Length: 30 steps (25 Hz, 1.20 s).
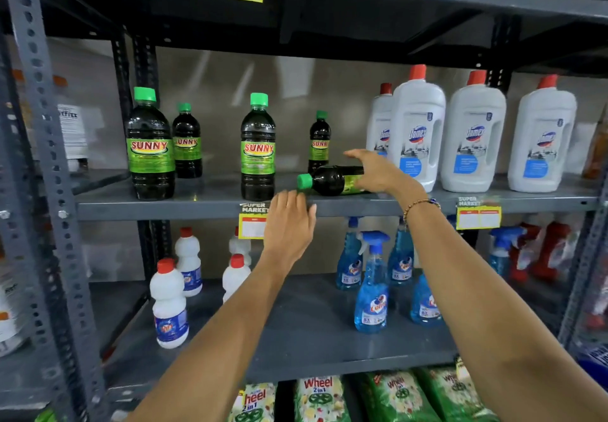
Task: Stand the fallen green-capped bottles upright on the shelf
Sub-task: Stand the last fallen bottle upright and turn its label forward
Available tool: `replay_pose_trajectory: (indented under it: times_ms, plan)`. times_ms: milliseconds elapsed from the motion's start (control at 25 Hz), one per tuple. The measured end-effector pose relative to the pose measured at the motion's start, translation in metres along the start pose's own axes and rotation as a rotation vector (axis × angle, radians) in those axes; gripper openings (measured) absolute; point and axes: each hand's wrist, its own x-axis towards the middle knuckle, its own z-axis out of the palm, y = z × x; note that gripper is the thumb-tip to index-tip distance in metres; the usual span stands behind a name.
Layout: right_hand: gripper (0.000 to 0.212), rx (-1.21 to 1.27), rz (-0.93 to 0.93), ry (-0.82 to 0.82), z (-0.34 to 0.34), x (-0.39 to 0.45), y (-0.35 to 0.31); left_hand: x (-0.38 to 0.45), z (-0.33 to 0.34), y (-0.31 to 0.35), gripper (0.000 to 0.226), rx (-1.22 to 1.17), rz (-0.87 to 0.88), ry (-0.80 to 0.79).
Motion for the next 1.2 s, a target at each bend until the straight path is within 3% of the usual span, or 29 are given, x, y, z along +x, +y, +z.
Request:
replay_pose_trajectory:
  times_ms: [120,240,360,600,720,960,1200]
  plan:
    - [0.090,-0.107,0.025,-0.197,-0.001,0.013,0.011,0.005,0.006,0.003,0.041,0.084,-0.038,-0.038]
    - [0.092,-0.131,-0.025,-0.260,0.000,0.033,0.020,0.009,0.011,0.006,0.042,0.119,-0.044,-0.040]
    - [0.093,-0.203,-0.090,-0.253,-0.001,0.047,0.023,0.010,0.014,0.004,0.041,0.120,-0.048,-0.039]
    - [0.068,-0.188,-0.187,-0.152,0.005,0.046,0.020,0.016,0.019,0.000,0.042,0.119,-0.042,0.008]
    - [0.061,-0.028,-0.190,-0.057,0.005,0.042,0.017,0.014,0.021,-0.001,0.041,0.113,-0.053,0.026]
    - [0.063,0.560,0.037,0.064,0.033,0.057,0.007,0.011,0.025,-0.002,0.043,0.091,-0.058,0.087]
    - [0.071,0.635,0.126,0.165,0.050,0.064,0.004,0.011,0.029,-0.004,0.043,0.090,-0.044,0.113]
